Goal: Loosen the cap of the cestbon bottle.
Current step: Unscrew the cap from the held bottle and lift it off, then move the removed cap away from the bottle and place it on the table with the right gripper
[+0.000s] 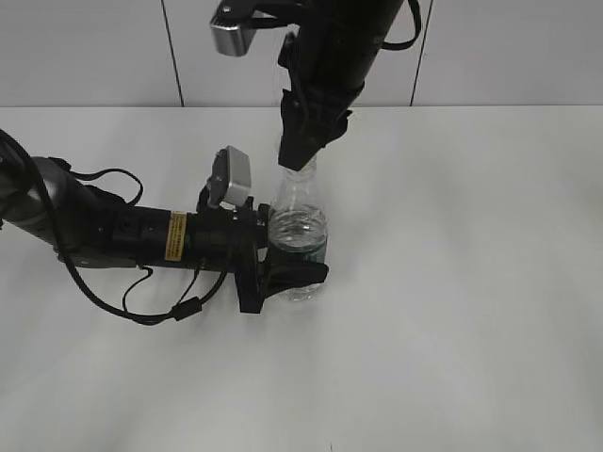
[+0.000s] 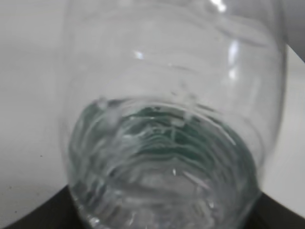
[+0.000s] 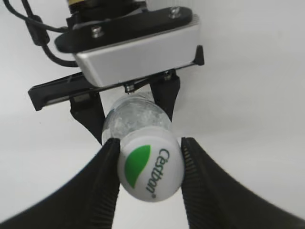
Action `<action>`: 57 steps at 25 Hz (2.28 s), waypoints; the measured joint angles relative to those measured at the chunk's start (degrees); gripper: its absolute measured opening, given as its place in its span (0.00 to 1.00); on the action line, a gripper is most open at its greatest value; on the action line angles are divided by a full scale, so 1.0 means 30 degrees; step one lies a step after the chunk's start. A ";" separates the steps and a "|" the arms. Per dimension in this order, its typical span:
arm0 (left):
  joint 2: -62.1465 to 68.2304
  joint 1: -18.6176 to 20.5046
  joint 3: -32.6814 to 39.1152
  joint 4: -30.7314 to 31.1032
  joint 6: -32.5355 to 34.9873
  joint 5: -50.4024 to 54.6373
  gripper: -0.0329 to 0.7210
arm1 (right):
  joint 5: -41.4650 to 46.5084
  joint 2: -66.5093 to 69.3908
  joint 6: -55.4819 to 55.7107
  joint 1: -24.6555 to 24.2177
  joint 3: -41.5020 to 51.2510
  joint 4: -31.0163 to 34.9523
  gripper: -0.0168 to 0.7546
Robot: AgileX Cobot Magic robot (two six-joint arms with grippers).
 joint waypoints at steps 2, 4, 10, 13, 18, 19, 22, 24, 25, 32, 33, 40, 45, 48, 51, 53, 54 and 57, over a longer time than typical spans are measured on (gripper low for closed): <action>0.0000 0.0000 0.0000 0.0086 0.0001 -0.0021 0.58 | -0.0043 0.0000 -0.0023 0.0000 -0.0135 0.0221 0.40; 0.0000 0.0000 0.0000 0.0151 0.0023 -0.0035 0.58 | -0.0065 0.0000 -0.0048 0.0000 -0.0175 0.0366 0.40; 0.0000 0.0000 0.0000 0.0233 0.0044 -0.0075 0.58 | -0.0153 -0.0394 0.0044 0.0000 -0.0189 0.0449 0.40; 0.0000 0.0000 0.0000 0.0233 0.0044 -0.0075 0.58 | -0.0153 -0.0787 0.0262 0.0000 -0.0189 0.0468 0.40; 0.0000 0.0000 0.0000 0.0250 0.0044 -0.0075 0.58 | -0.0153 -0.0931 0.2010 0.0000 -0.0189 -0.0512 0.40; 0.0000 0.0000 0.0000 0.0250 0.0044 -0.0075 0.58 | -0.0153 -0.0931 0.2671 -0.0061 -0.0189 -0.0963 0.40; 0.0000 0.0000 0.0000 0.0250 0.0062 -0.0075 0.58 | -0.0153 -0.0931 0.4389 -0.0492 -0.0189 -0.1795 0.40; 0.0000 0.0000 0.0000 0.0250 0.0059 -0.0075 0.58 | -0.0153 -0.0931 0.5567 -0.1215 -0.0189 -0.1810 0.40; 0.0000 0.0000 0.0000 0.0250 0.0059 -0.0075 0.58 | -0.0153 -0.0931 0.6021 -0.1700 -0.0189 -0.1676 0.40; 0.0000 0.0000 0.0000 0.0250 0.0059 -0.0075 0.58 | -0.0153 -0.0931 0.9098 -0.5337 -0.0189 -0.0112 0.40; 0.0000 0.0000 0.0000 0.0250 0.0059 -0.0075 0.58 | -0.0153 -0.0931 0.9474 -0.5705 -0.0189 -0.0111 0.40; 0.0000 0.0000 0.0000 0.0250 0.0059 -0.0037 0.58 | -0.0605 -0.0954 1.1365 -0.7931 0.1558 0.0174 0.40; 0.0000 0.0000 0.0000 0.0250 0.0059 -0.0037 0.58 | -0.1992 -0.0954 1.2633 -0.8852 0.3944 0.0000 0.40; 0.0000 0.0000 0.0000 0.0229 0.0059 -0.0037 0.58 | -0.3149 -0.0954 1.3407 -0.9105 0.5471 -0.0608 0.40; 0.0000 0.0000 0.0000 0.0212 0.0059 -0.0037 0.58 | -0.4400 -0.0954 1.4135 -0.9173 0.6983 -0.1213 0.40; 0.0000 0.0000 0.0000 0.0212 0.0059 -0.0023 0.58 | -0.5274 -0.0954 1.4415 -0.9193 0.8075 -0.1364 0.40; 0.0000 0.0000 0.0000 0.0212 0.0059 -0.0023 0.58 | -0.5785 -0.0954 1.4601 -0.9219 0.8657 -0.1449 0.40; 0.0000 0.0000 0.0000 0.0212 0.0059 -0.0001 0.58 | -0.7165 -0.0954 1.4937 -0.9415 1.0277 -0.1508 0.40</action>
